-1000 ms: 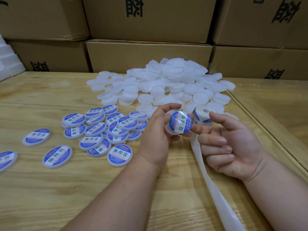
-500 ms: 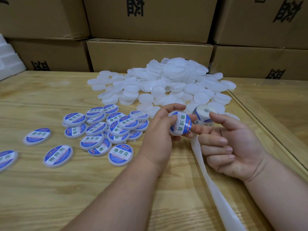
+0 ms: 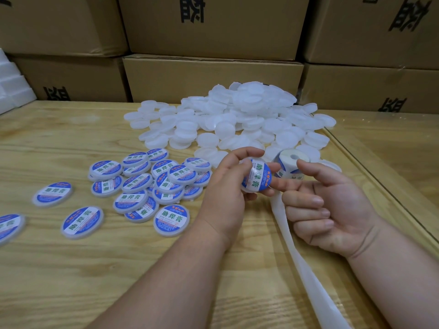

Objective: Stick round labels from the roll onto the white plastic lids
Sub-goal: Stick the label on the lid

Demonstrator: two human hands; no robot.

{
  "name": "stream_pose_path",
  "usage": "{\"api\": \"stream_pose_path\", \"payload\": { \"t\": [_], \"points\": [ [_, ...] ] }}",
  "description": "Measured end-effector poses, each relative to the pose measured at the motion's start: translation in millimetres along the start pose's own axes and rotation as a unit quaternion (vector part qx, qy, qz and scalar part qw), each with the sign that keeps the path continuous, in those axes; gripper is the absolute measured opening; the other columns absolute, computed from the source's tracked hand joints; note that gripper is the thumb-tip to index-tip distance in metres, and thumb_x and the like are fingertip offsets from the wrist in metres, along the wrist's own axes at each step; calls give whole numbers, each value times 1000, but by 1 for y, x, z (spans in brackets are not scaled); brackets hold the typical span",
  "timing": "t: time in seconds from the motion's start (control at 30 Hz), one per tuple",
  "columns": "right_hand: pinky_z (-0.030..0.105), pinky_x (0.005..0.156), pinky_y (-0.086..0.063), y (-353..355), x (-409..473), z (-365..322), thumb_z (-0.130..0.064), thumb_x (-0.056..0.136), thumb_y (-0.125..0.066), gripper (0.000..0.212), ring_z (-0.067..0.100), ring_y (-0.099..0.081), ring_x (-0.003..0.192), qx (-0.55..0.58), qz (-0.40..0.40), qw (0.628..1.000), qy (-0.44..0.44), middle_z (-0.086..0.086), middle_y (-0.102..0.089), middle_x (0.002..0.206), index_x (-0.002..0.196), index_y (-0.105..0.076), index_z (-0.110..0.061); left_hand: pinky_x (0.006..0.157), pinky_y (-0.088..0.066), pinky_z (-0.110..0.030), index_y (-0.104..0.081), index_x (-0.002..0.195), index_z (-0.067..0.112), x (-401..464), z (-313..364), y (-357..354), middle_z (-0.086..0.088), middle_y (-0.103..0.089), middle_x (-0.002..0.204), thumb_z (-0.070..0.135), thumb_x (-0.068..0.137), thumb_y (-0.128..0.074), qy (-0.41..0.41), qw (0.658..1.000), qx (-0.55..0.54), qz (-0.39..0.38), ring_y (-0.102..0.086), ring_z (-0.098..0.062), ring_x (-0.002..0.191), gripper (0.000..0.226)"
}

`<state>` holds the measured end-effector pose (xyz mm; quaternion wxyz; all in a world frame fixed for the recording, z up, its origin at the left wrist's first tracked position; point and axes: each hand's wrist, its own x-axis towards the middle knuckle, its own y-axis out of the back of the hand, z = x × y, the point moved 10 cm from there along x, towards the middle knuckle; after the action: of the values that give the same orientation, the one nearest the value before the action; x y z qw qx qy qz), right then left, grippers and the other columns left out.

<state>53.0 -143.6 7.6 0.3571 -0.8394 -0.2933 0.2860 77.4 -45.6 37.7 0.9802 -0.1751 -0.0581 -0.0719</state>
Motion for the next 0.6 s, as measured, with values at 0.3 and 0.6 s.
{"api": "stream_pose_path", "payload": {
  "t": [0.3,0.6],
  "points": [
    [17,28,-30,-3,-1,0,-43,89,-56,51,7,-20,39,-2,-12,1000,-2,-5,-27,50,113,-70,0,66,-38,-36,-65,100,29,0,0,3,-8,-78,103,12,85,-42,-7,1000,17,9,-65,-23,67,32],
    [16,27,-28,-1,-3,-2,-40,90,-61,55,6,-17,39,-9,14,1000,14,-4,-33,46,127,-66,0,65,-52,-27,-64,108,32,1,-1,8,-1,-79,99,0,79,-46,-24,997,49,47,-66,-15,68,46]
  ]
}}
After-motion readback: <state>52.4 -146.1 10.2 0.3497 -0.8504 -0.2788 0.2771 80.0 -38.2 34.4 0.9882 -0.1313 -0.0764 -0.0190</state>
